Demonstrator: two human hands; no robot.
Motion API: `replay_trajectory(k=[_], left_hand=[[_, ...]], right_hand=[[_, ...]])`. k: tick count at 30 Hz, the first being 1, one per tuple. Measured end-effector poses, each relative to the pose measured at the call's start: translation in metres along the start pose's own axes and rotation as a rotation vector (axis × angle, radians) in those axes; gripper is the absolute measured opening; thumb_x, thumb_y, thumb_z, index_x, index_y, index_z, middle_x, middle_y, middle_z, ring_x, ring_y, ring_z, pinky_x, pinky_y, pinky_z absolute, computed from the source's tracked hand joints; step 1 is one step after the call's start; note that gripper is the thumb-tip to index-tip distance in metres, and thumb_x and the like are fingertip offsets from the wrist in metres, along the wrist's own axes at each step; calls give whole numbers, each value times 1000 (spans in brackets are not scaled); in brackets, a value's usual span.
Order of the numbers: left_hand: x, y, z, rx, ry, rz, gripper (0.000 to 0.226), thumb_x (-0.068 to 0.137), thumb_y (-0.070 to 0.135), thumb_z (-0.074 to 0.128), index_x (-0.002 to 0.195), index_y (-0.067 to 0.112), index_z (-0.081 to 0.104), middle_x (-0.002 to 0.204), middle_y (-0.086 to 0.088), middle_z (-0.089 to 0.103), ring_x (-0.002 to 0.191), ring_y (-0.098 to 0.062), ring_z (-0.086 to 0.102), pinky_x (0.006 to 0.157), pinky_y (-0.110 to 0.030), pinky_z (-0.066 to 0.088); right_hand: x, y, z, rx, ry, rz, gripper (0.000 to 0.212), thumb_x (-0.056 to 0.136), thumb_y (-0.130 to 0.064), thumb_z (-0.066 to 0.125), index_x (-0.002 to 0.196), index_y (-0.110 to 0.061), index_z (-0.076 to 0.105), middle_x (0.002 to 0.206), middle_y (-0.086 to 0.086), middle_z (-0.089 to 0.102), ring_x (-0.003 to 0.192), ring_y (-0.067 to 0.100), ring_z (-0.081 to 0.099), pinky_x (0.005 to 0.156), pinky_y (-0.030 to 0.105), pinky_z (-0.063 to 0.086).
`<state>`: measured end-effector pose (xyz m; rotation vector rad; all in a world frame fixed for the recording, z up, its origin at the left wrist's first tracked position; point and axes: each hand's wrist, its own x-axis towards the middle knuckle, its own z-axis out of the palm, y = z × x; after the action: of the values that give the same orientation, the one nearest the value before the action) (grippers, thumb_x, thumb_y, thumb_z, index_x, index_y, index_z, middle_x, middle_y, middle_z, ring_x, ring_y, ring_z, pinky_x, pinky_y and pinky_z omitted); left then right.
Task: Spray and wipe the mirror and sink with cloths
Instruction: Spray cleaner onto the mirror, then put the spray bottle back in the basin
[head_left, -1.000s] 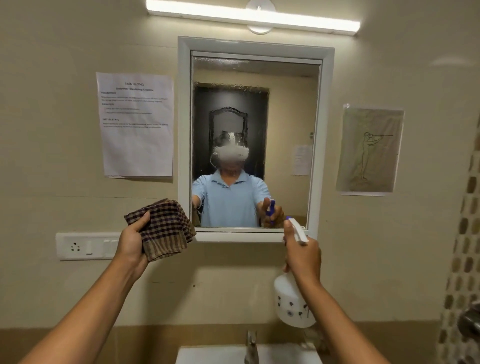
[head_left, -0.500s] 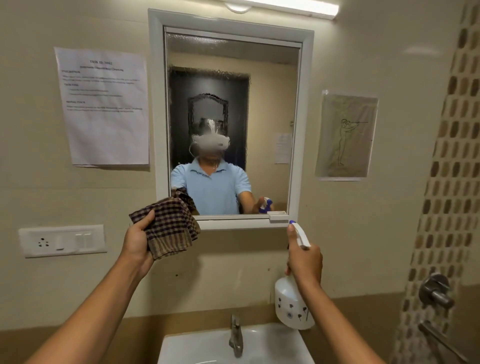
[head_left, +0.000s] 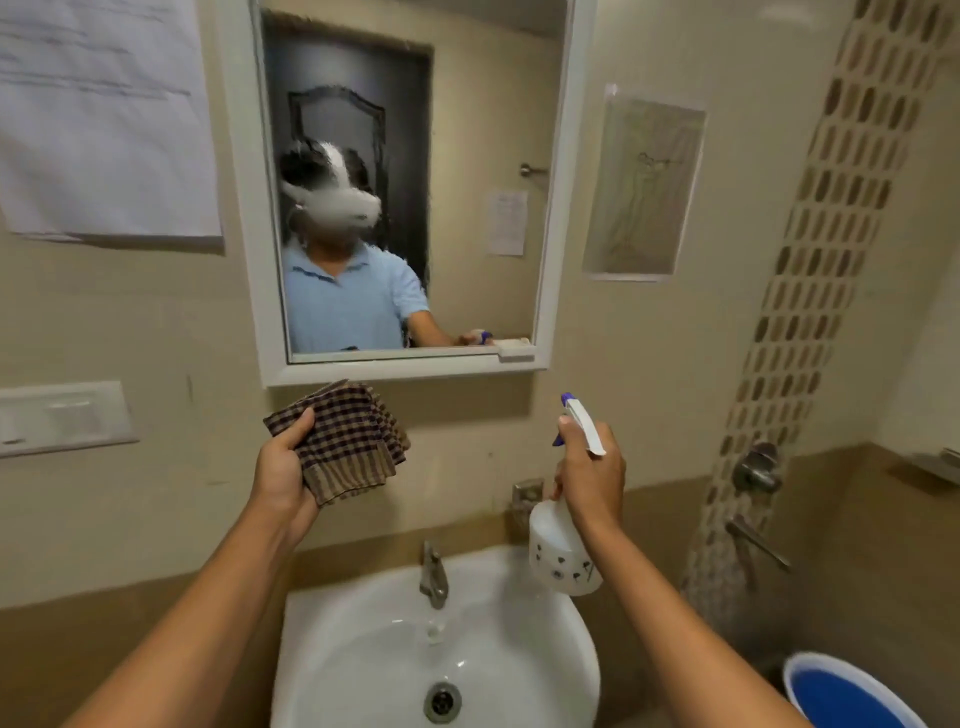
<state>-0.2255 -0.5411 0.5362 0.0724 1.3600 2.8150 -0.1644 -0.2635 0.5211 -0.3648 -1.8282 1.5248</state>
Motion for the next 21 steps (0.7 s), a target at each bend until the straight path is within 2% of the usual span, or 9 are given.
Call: replay_trajectory(k=[2, 5, 9, 11, 13, 15, 17, 19, 21], left_hand=[[0, -21, 2, -7, -16, -55, 51, 103, 28, 38, 80, 17, 82, 98, -9, 77, 86, -25, 75, 60, -37, 61], [-3, -57, 15, -8, -42, -132, 49, 103, 28, 39, 81, 16, 82, 101, -9, 77, 89, -26, 75, 63, -39, 61], [-8, -104, 37, -11, -77, -235, 48, 102, 26, 39, 83, 15, 82, 104, -11, 76, 92, -28, 74, 66, -40, 62], [-10, -132, 49, 9, -86, -284, 46, 102, 26, 39, 87, 14, 81, 106, -12, 75, 95, -28, 74, 66, -40, 62], [-12, -156, 62, 28, -105, -334, 46, 102, 26, 39, 91, 11, 81, 105, -11, 76, 93, -27, 74, 64, -38, 61], [-17, -183, 79, 61, -115, -379, 40, 103, 27, 38, 106, 10, 75, 106, -9, 76, 96, -27, 73, 69, -40, 60], [-22, -210, 95, 82, -130, -425, 37, 103, 28, 39, 118, 9, 66, 113, -10, 73, 101, -28, 71, 78, -45, 56], [-25, -242, 113, 110, -154, -481, 39, 103, 28, 39, 113, 10, 72, 115, -11, 73, 100, -28, 72, 82, -47, 54], [-32, -272, 130, 139, -177, -540, 40, 103, 28, 40, 104, 11, 76, 110, -9, 75, 95, -27, 74, 81, -47, 54]], right_hand=[[-6, 9, -15, -14, 28, 2, 29, 88, -46, 54, 83, -18, 55, 62, 7, 52, 50, 21, 50, 46, 34, 47], [-13, 23, -44, -43, 82, 2, 26, 90, -42, 55, 79, -19, 55, 58, 8, 52, 46, 24, 49, 46, 39, 47], [-22, 44, -85, -121, 168, -15, 25, 95, -28, 57, 82, -7, 61, 61, 16, 61, 46, 22, 57, 45, 29, 49], [-27, 57, -108, -158, 208, -2, 23, 95, -24, 59, 80, -7, 64, 63, 12, 65, 47, 12, 59, 45, 17, 46], [-31, 70, -129, -181, 246, 36, 23, 93, -23, 62, 75, -9, 67, 64, 8, 67, 49, 4, 57, 46, 12, 42], [-32, 88, -151, -206, 282, 89, 23, 90, -24, 65, 70, -15, 69, 63, 8, 67, 51, 5, 56, 49, 15, 43], [-34, 107, -172, -227, 314, 120, 23, 89, -26, 67, 67, -20, 69, 63, 11, 66, 54, 15, 56, 51, 25, 45], [-35, 129, -195, -244, 352, 161, 19, 88, -27, 69, 70, -20, 71, 60, 9, 63, 55, 21, 54, 52, 29, 44], [-37, 150, -219, -262, 380, 200, 19, 88, -27, 69, 75, -14, 72, 57, 3, 56, 52, 13, 48, 48, 20, 37]])
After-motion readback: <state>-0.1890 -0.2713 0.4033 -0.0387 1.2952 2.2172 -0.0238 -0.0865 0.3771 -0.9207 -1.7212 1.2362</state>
